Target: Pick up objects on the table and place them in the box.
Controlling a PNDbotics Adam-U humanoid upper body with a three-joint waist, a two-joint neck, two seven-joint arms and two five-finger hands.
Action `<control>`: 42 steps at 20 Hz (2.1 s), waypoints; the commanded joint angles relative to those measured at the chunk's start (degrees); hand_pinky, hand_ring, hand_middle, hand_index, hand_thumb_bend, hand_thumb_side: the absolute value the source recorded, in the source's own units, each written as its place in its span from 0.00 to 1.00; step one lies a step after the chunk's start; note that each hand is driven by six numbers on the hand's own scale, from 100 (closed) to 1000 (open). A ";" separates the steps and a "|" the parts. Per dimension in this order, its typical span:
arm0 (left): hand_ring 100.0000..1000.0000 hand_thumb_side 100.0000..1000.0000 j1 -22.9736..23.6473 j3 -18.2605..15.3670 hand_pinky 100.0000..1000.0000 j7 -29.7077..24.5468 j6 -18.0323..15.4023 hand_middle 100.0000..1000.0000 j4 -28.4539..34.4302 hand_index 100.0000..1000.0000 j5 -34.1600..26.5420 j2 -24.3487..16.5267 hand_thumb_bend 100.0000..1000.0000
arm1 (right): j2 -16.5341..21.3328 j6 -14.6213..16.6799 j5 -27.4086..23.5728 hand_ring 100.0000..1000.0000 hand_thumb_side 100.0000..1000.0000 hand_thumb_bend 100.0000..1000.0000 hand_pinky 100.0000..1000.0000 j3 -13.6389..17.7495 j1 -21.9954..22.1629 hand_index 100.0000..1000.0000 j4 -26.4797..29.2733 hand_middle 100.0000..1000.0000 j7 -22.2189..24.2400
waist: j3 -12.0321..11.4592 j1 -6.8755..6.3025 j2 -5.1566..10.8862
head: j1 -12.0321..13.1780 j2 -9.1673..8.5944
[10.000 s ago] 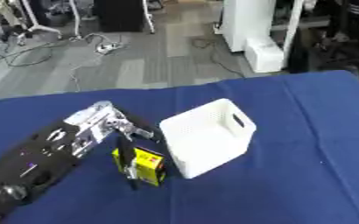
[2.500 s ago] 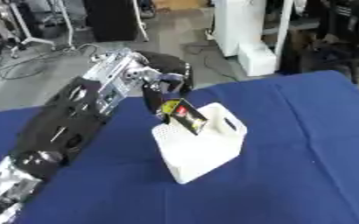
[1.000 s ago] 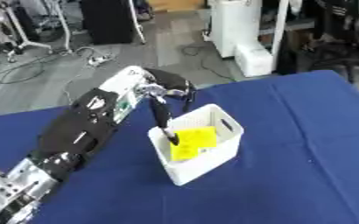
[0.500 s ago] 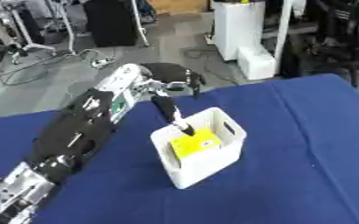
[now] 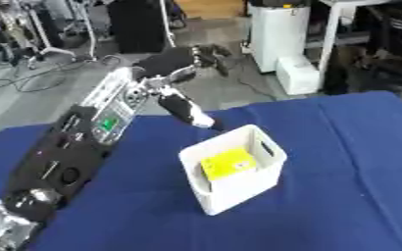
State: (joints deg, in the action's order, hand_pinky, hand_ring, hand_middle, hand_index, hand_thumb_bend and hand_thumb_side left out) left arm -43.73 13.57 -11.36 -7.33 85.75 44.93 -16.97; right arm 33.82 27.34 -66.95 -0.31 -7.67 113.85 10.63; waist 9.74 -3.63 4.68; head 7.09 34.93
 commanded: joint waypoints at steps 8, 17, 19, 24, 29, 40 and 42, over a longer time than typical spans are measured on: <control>0.67 0.43 19.71 -4.19 0.68 8.10 12.01 0.86 22.75 0.80 0.67 10.52 0.29 | -0.20 2.20 4.51 0.13 1.00 0.00 0.00 0.00 2.45 0.24 0.74 0.06 2.02 | -2.62 2.00 -0.80 | 0.89 2.75; 0.60 0.43 21.89 -3.80 0.62 13.62 9.44 0.82 25.13 0.78 -7.90 11.02 0.43 | 0.29 4.00 4.30 0.13 1.00 0.00 0.00 0.31 1.67 0.24 0.74 0.06 2.52 | -3.64 2.01 -2.12 | 1.92 3.10; 0.59 0.45 21.73 -3.32 0.62 15.13 8.87 0.81 25.10 0.78 -8.86 10.17 0.46 | 0.43 4.43 4.38 0.13 1.00 0.00 0.00 0.39 1.67 0.24 0.74 0.06 2.69 | -3.87 1.90 -2.41 | 1.51 2.90; 0.58 0.45 22.40 -2.80 0.61 18.64 8.36 0.81 25.80 0.78 -10.52 10.25 0.48 | 0.39 5.38 4.70 0.13 1.00 0.00 0.00 0.37 1.85 0.24 0.74 0.06 3.01 | -4.35 1.82 -2.51 | 0.95 2.36; 0.58 0.45 23.18 -2.62 0.61 21.18 8.95 0.81 25.61 0.78 -10.50 10.39 0.48 | 0.28 5.70 4.61 0.13 1.00 0.00 0.00 0.22 1.72 0.24 0.74 0.06 3.28 | -4.32 1.66 -2.56 | 1.09 1.45; 0.58 0.45 23.86 -1.79 0.61 22.76 8.08 0.80 26.87 0.77 -10.87 9.87 0.49 | -0.46 4.95 4.69 0.13 1.00 0.00 0.00 -0.12 1.32 0.24 0.74 0.06 3.61 | -4.14 1.63 -2.91 | 1.89 -2.01; 0.58 0.44 23.91 -1.75 0.61 22.89 7.95 0.80 26.86 0.77 -10.91 9.87 0.49 | -0.55 4.91 4.69 0.13 1.00 0.00 0.00 -0.16 1.35 0.24 0.74 0.06 3.67 | -4.15 1.69 -2.90 | 2.06 -2.97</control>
State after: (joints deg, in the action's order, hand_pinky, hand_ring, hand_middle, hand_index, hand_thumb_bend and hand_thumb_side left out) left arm -19.28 11.59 11.33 0.76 111.49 34.42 -6.11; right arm 32.72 32.26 -62.42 -0.72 -5.41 113.85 14.14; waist 5.54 -2.29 1.43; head 8.63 33.07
